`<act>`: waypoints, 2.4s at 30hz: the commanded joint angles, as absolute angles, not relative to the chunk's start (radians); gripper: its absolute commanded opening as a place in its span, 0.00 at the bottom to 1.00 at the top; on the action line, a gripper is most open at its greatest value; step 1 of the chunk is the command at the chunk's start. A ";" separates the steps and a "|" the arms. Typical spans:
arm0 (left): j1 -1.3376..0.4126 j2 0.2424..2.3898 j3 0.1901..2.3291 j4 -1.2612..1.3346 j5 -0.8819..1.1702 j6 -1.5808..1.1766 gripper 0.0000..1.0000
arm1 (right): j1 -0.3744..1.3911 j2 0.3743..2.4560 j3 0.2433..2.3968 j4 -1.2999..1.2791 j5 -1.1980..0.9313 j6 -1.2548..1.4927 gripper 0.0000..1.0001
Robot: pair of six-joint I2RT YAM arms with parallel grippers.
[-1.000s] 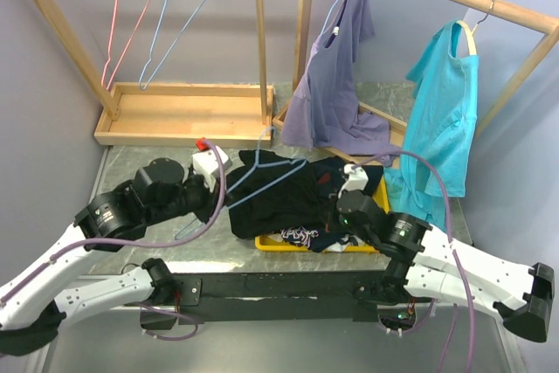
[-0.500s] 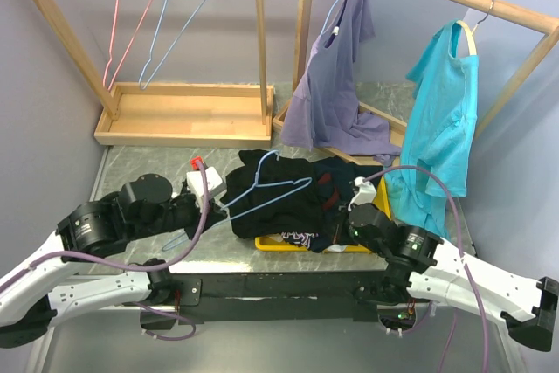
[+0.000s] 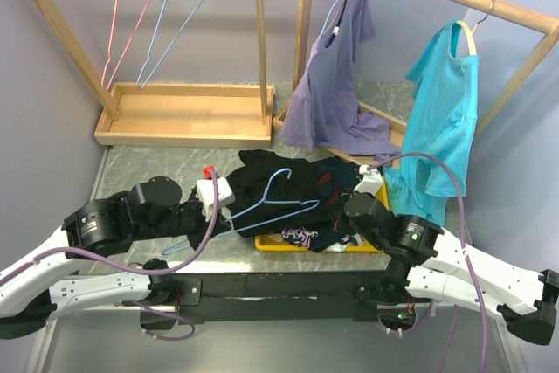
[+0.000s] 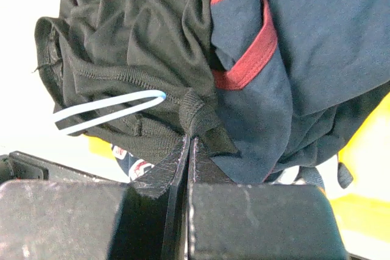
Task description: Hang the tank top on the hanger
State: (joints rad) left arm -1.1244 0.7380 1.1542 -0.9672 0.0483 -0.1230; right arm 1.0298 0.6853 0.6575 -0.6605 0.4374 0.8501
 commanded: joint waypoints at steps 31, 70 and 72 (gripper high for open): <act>-1.135 0.785 1.224 -0.928 0.130 -0.089 0.01 | 1.012 0.888 0.931 -0.519 0.568 0.615 0.00; -0.894 1.107 0.934 -0.155 0.428 -0.206 0.01 | 1.014 0.716 0.793 -0.531 0.499 0.623 0.51; -0.893 1.117 0.920 -0.140 0.433 -0.215 0.01 | 1.014 0.686 0.795 -0.491 0.451 0.589 0.53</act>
